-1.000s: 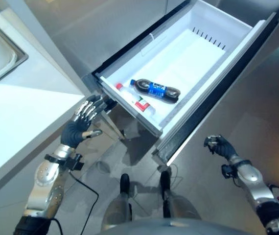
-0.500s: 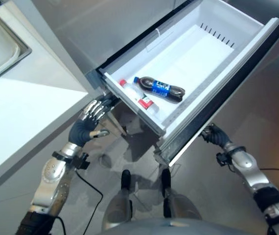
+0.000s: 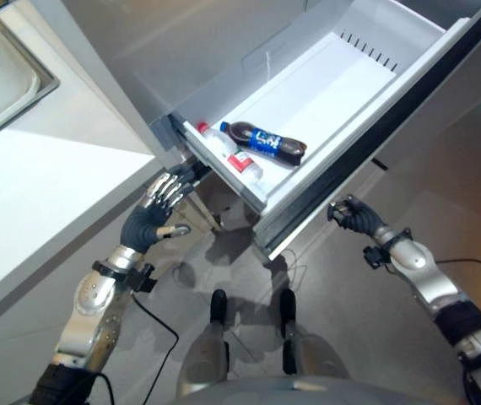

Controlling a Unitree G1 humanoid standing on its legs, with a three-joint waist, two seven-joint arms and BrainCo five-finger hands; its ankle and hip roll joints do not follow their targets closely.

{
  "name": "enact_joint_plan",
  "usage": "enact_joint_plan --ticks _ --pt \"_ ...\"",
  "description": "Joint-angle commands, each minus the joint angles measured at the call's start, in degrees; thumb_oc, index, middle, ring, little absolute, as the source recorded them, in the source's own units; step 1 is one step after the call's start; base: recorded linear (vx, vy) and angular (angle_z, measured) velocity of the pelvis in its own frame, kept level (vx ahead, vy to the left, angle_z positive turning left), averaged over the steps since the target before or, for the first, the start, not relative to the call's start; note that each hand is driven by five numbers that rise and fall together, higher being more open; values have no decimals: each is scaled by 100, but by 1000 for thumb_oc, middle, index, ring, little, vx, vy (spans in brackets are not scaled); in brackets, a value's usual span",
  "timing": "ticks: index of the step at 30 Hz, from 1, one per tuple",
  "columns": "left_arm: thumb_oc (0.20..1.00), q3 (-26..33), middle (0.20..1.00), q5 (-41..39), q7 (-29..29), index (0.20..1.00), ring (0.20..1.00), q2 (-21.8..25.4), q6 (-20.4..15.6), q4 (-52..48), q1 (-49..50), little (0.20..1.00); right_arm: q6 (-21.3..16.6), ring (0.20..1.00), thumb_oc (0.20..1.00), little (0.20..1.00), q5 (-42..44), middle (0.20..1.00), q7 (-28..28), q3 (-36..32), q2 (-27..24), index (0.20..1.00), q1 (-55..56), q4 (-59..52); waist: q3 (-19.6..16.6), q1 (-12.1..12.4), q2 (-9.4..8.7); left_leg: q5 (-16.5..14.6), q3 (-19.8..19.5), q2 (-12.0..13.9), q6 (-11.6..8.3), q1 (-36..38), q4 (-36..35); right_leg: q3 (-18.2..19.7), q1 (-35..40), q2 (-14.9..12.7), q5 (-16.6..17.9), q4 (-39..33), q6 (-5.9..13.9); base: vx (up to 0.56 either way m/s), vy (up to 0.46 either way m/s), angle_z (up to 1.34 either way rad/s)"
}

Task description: Take the drinks into the refrigerator

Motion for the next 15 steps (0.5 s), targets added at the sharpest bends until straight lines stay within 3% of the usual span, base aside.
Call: enact_joint_plan --ticks 1,15 --pt "1000 26 1000 -94 -90 1000 1000 307 -374 -305 156 1000 -443 200 200 200 209 200 -66 147 201 200 -743 -509 -217 274 -284 -501 -184 -410 579 -72 404 -28 -468 -193 -612 1081 187 -11 11 6" --pt "1000 375 1000 -280 -230 1000 1000 417 -467 -84 537 1000 -550 200 200 200 348 200 -215 -78 100 200 -821 -754 -142 571 -439 -495 -334 -442 567 -193 531 -219 -404 -237 -637 1090 205 -2 -4 12"
